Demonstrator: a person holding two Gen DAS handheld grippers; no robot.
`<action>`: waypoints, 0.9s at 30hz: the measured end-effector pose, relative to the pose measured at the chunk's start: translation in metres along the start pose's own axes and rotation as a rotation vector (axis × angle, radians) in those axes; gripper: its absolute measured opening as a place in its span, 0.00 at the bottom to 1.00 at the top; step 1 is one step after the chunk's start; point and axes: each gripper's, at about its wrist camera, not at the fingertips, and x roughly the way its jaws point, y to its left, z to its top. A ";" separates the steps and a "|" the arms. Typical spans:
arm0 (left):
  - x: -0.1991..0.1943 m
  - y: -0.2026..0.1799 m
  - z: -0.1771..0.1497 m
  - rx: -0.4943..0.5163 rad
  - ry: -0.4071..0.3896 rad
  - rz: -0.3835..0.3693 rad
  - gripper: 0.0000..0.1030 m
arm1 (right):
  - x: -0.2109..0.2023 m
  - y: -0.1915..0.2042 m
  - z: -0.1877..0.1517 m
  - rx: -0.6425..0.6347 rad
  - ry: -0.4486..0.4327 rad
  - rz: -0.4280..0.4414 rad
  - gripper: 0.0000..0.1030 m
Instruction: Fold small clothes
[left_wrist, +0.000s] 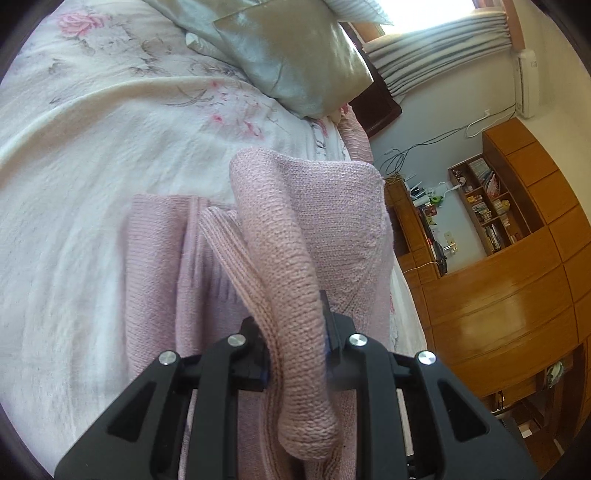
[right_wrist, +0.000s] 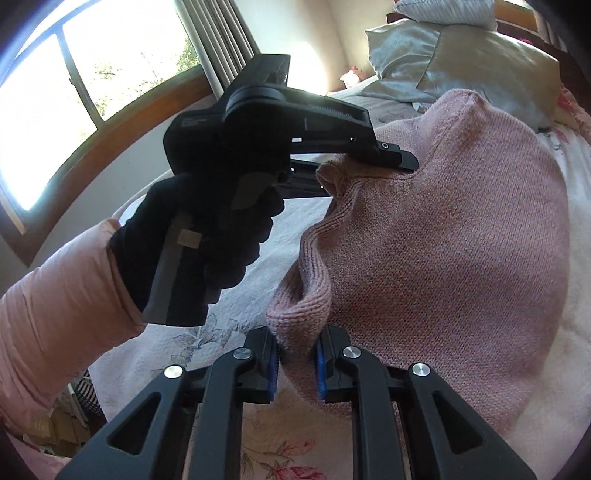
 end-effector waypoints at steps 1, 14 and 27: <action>0.001 0.005 -0.001 -0.004 0.000 0.007 0.18 | 0.005 -0.003 -0.002 0.018 0.005 0.012 0.16; -0.011 0.034 -0.002 -0.054 -0.041 0.013 0.26 | 0.027 -0.006 -0.022 0.043 0.032 0.107 0.55; 0.002 0.018 0.022 -0.094 -0.053 0.051 0.45 | -0.083 -0.104 0.007 0.270 -0.189 -0.082 0.65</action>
